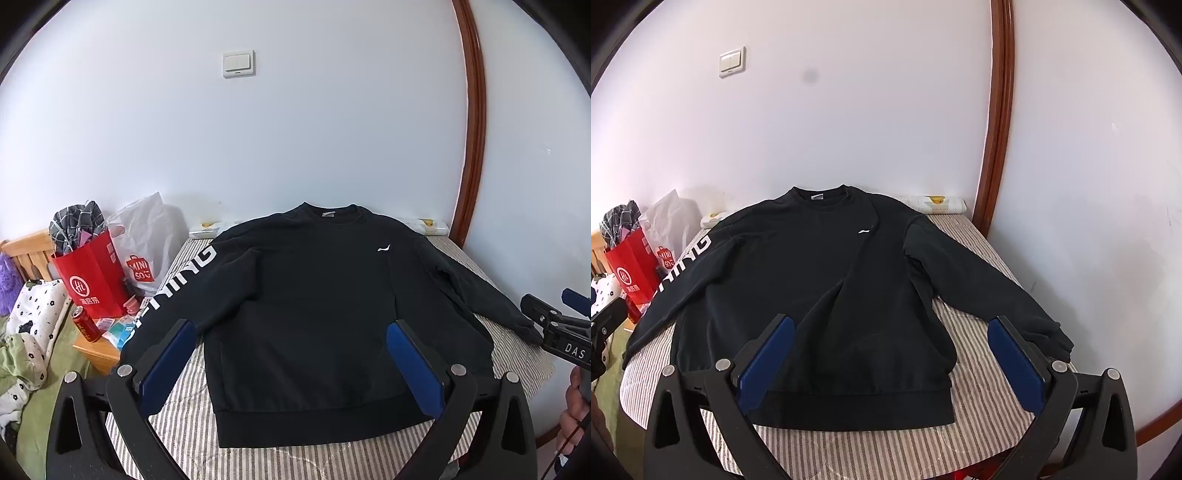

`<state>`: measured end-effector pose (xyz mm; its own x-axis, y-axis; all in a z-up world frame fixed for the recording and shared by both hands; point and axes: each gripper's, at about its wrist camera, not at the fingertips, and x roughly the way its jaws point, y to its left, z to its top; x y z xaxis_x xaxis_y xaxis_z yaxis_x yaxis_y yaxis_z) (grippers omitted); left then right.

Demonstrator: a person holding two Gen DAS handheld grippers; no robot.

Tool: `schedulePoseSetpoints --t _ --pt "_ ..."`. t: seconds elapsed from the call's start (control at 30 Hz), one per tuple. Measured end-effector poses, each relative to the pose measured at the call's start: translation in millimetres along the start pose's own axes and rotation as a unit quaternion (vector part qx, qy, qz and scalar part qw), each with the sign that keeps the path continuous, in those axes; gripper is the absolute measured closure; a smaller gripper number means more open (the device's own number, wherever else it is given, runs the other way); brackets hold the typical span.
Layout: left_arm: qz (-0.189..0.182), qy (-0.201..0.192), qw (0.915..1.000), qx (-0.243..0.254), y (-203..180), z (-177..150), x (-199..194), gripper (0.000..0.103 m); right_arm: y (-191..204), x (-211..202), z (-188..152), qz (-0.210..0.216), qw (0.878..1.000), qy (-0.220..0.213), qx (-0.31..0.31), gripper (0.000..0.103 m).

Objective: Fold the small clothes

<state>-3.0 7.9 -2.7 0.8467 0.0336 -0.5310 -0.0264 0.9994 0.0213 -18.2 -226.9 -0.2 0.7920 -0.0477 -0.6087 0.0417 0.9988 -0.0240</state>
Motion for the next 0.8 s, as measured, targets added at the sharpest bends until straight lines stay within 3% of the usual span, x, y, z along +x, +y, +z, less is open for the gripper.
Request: schedulePoseSetpoints --t 0.8 --pt "-0.003 -0.003 1.0000 -0.008 4.8 3.6 -2.5 0.000 1.2 -7.0 1.2 0.002 1.000 -0.010 0.004 0.000"
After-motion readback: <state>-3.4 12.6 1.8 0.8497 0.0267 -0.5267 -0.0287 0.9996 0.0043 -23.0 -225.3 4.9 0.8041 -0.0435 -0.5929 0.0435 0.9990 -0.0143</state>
